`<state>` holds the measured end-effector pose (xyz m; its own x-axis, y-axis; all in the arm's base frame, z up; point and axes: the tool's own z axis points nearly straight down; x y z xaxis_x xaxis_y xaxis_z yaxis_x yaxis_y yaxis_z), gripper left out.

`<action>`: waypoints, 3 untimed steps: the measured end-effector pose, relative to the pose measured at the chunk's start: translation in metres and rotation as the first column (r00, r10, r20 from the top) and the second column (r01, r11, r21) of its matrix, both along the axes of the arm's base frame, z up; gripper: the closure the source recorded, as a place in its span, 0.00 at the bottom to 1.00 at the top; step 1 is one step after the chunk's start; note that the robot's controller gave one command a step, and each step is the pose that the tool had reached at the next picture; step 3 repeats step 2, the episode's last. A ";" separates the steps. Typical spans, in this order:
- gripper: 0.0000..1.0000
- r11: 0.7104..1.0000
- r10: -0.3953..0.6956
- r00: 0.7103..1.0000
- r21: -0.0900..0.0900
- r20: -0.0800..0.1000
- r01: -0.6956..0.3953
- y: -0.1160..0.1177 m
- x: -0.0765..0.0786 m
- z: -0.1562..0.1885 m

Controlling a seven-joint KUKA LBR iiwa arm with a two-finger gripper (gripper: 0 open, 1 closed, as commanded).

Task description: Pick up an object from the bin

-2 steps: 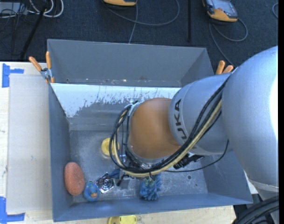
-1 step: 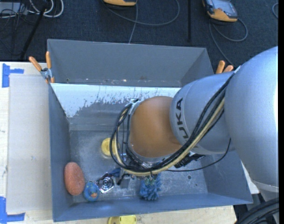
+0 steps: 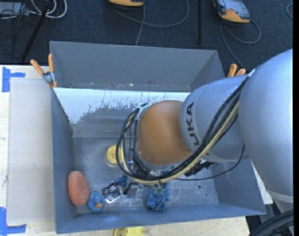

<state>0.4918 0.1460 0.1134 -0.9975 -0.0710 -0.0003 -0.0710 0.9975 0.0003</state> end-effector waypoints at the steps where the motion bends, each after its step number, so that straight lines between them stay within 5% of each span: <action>1: 1.00 1.000 -0.001 1.000 0.000 0.000 0.001 0.000 0.000 0.003; 3: 1.00 1.000 -0.003 1.000 -0.002 -0.006 0.003 -0.001 -0.001 0.008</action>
Offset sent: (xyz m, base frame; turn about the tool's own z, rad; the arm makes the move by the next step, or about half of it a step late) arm -0.0001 -0.0001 0.0824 0.0000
